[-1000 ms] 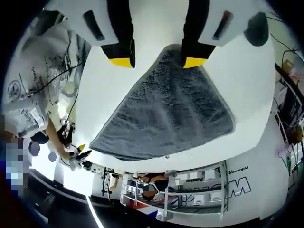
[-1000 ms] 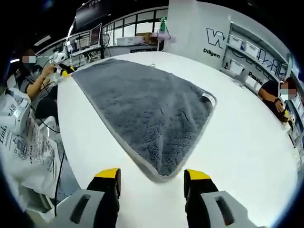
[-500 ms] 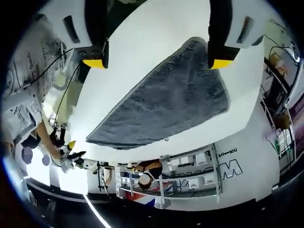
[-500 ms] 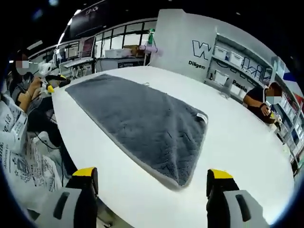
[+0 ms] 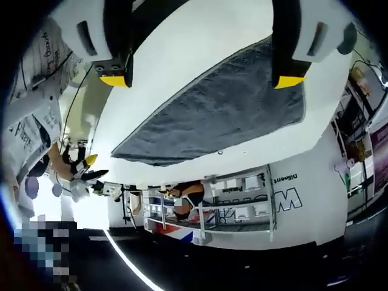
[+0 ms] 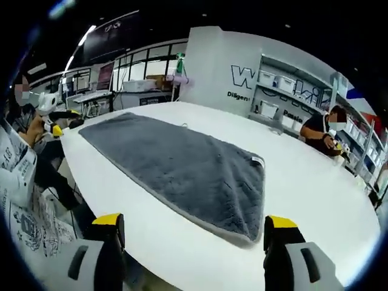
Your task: Fold the towel on the table until its edges align and the towel forms a compact rectangular stack.
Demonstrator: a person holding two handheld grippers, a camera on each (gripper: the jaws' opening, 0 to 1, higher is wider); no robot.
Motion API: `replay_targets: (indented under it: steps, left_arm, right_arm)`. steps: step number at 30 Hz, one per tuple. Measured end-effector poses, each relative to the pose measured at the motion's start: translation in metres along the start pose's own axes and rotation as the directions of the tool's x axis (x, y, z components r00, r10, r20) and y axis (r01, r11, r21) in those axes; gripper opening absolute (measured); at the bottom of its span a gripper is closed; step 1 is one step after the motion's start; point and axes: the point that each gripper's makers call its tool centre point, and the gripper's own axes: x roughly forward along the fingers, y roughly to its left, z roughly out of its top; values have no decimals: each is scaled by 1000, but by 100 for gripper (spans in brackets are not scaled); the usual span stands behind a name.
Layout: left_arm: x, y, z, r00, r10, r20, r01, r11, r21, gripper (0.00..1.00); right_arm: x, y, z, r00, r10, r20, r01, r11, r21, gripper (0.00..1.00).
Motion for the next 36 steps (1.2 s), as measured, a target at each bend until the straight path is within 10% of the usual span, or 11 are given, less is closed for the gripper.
replay_targets:
  steps: [8, 23, 36]
  left_arm:
    - [8, 18, -25, 999, 25, -29, -28, 991, -133, 99]
    - [3, 53, -11, 997, 62, -44, -67, 989, -135, 97]
    - [17, 124, 29, 999, -15, -52, 13, 999, -53, 90]
  right_arm:
    - [1, 6, -6, 999, -24, -39, 23, 999, -37, 99]
    - [24, -29, 2, 998, 0, -63, -2, 1000, -25, 99]
    - [70, -66, 66, 994, 89, -61, -96, 986, -136, 96]
